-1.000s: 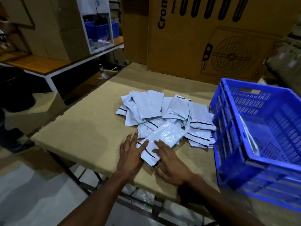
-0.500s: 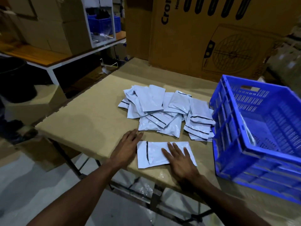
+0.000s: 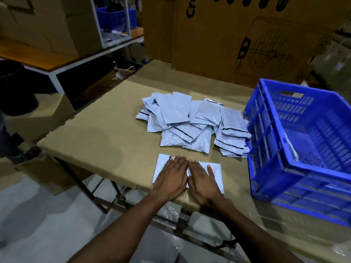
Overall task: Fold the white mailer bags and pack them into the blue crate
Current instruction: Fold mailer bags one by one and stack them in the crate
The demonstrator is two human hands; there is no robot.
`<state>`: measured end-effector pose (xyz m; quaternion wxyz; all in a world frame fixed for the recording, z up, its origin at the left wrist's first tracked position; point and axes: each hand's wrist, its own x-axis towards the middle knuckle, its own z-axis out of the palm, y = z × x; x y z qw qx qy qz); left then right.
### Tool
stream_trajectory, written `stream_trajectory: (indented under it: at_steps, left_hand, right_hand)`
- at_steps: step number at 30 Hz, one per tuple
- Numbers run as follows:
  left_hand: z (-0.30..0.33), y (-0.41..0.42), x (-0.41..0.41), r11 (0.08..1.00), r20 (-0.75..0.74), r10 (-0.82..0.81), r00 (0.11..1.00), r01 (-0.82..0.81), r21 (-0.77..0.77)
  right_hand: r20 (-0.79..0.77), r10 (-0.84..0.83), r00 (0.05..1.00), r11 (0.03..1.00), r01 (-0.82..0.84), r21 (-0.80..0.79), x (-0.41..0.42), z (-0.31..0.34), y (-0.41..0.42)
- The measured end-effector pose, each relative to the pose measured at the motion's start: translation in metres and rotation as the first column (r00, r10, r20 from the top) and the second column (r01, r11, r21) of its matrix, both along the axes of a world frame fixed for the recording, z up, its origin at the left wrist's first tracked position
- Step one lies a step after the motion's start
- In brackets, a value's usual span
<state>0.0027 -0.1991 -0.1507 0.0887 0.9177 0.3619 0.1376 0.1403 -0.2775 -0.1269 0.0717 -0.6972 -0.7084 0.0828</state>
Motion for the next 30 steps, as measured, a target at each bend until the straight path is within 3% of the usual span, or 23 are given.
stream_trajectory:
  at_steps: [6,9,19,26,30]
  left_hand:
    - [-0.005,0.0,0.0,0.998,-0.194,0.061,0.979,-0.055,0.035]
    - [0.0,0.0,0.0,0.997,-0.256,0.07,0.964,-0.071,0.008]
    - [0.003,0.012,-0.021,0.995,-0.319,0.051,0.946,-0.074,-0.062]
    - [0.004,0.013,-0.038,0.988,-0.316,0.119,0.941,-0.143,-0.052]
    - [0.003,0.013,-0.036,0.986,-0.326,0.134,0.936,-0.159,-0.051]
  right_hand:
    - [0.09,-0.074,0.993,0.992,0.064,0.108,0.006,-0.017,-0.006]
    - [0.105,-0.155,0.982,0.987,0.15,0.053,0.012,-0.019,-0.009]
    - [0.129,-0.239,0.962,0.97,0.243,-0.01,0.027,-0.019,-0.012]
    - [0.006,-0.268,0.963,0.952,0.266,-0.152,0.03,-0.008,-0.011]
    - [0.161,-0.235,0.959,0.967,0.248,-0.064,0.013,0.001,0.003]
